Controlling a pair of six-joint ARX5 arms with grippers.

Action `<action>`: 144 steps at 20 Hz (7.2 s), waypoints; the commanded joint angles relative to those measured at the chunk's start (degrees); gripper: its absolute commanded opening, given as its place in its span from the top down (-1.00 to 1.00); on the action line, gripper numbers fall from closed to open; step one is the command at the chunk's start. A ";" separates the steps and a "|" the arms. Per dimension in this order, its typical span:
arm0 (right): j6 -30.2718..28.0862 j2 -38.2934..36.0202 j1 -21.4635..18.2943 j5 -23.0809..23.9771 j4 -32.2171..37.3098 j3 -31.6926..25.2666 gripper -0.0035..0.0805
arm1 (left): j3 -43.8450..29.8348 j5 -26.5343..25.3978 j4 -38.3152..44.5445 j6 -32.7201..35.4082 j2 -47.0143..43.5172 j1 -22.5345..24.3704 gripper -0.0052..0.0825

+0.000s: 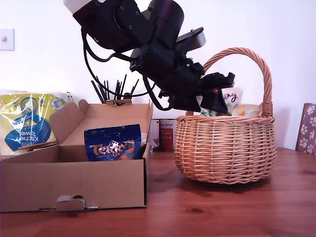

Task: Move the bags of Easter eggs from the cardboard box on the left into the woven basket on the right side.

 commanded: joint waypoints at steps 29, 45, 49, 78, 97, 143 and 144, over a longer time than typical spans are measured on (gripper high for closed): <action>-16.94 34.03 -4.74 -1.55 14.53 10.08 0.41 | -7.80 3.17 -44.11 1.51 -33.42 7.15 0.93; -26.10 57.44 3.91 3.30 1.46 21.24 0.02 | -27.02 4.02 -37.18 -3.19 -48.78 10.99 0.93; -27.41 60.43 4.00 6.10 2.16 21.24 0.02 | -27.43 4.42 -37.18 -3.65 -50.60 10.97 0.93; -21.07 60.33 12.57 12.85 -13.99 21.27 0.03 | -27.43 4.44 -37.40 -3.58 -51.28 11.08 0.93; -5.29 35.21 16.65 9.25 -2.45 18.43 0.95 | -27.43 4.39 -33.40 -3.04 -51.28 12.24 0.93; 4.39 -3.78 11.41 13.84 -5.99 -0.61 0.95 | -21.49 28.89 -25.46 21.70 -11.85 26.40 -0.78; 4.39 -3.76 11.43 13.86 -6.29 -0.61 0.95 | -21.49 30.08 -25.55 21.70 -10.93 26.40 -0.72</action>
